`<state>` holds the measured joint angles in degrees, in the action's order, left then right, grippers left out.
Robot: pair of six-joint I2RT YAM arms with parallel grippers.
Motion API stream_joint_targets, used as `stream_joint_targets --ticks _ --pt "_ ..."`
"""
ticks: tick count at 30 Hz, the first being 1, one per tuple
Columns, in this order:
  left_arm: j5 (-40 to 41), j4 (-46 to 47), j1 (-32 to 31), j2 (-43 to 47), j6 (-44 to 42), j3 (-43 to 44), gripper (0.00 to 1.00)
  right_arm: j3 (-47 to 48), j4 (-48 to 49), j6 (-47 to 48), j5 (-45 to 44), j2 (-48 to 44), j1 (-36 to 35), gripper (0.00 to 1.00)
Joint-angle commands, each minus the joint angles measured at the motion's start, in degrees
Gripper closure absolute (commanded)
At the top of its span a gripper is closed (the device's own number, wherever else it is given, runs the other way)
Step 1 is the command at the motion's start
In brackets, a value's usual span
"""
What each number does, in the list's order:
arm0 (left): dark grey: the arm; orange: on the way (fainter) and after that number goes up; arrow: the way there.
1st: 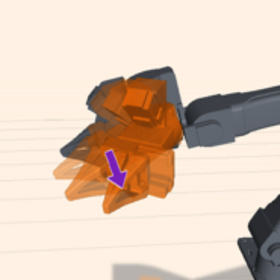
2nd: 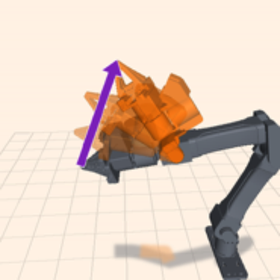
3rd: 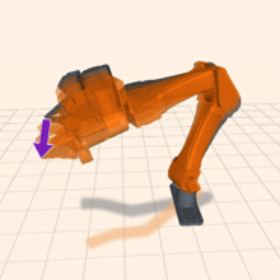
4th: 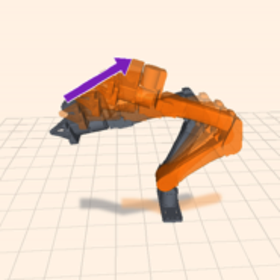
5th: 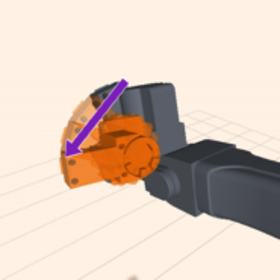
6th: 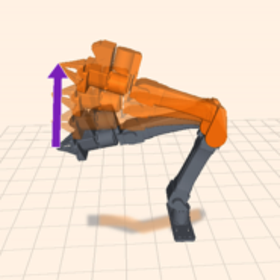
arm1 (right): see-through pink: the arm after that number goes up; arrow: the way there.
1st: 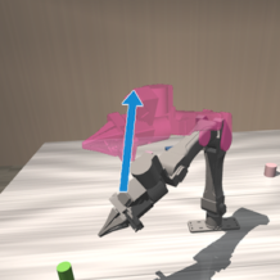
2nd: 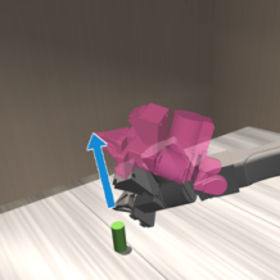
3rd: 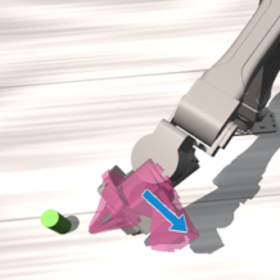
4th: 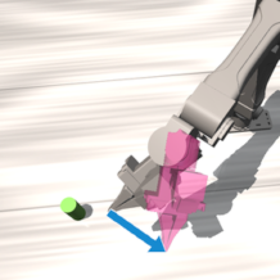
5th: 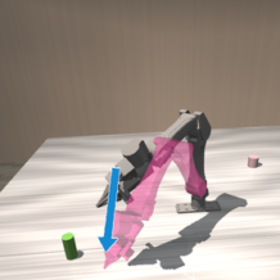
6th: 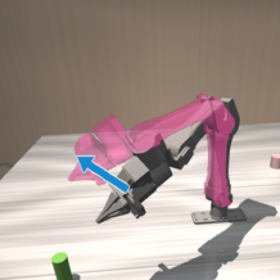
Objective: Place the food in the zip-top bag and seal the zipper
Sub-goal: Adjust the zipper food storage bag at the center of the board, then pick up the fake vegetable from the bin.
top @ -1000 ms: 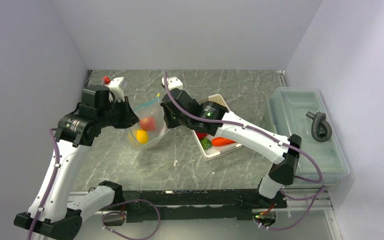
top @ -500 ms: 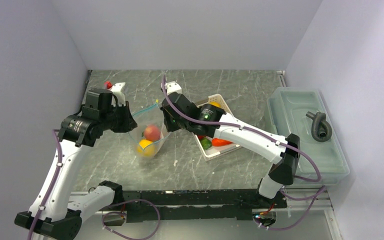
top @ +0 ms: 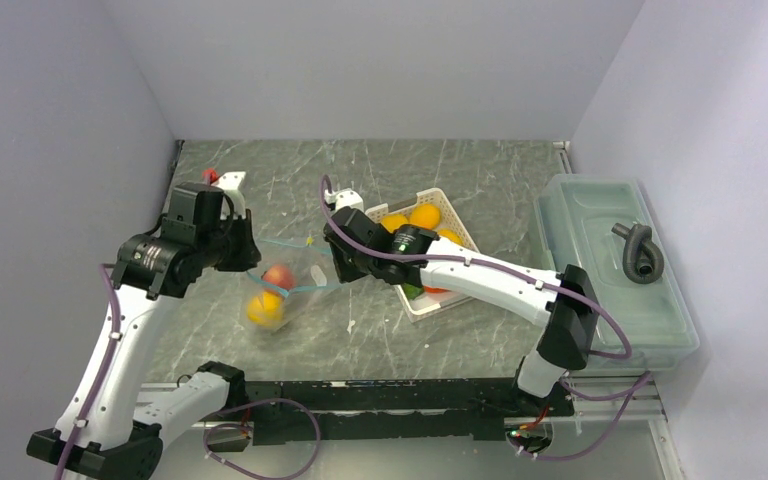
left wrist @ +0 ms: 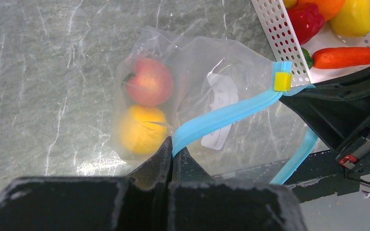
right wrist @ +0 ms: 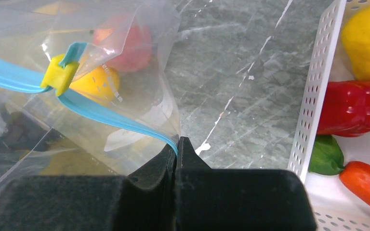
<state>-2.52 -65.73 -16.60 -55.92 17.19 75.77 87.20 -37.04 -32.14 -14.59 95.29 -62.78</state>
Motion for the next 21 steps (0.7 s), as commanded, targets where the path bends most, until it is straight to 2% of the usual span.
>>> stream_joint_targets --ticks 1,4,7,21 --pt "2.4 0.6 0.0 1.5 -1.2 0.4 1.0 -1.6 3.3 -1.3 0.1 -0.4 0.5 1.0" --pt "2.4 1.6 0.0 1.3 -1.0 -0.2 1.0 -1.3 3.7 -1.6 0.2 0.0 0.6 1.0" --pt "2.4 2.6 0.0 1.1 -0.9 -0.6 1.0 -0.3 4.5 -1.8 0.8 0.0 0.6 0.95" --pt "2.3 4.6 0.0 0.7 -0.8 -3.5 1.0 7.6 6.0 -0.3 5.5 -2.1 0.5 0.55"
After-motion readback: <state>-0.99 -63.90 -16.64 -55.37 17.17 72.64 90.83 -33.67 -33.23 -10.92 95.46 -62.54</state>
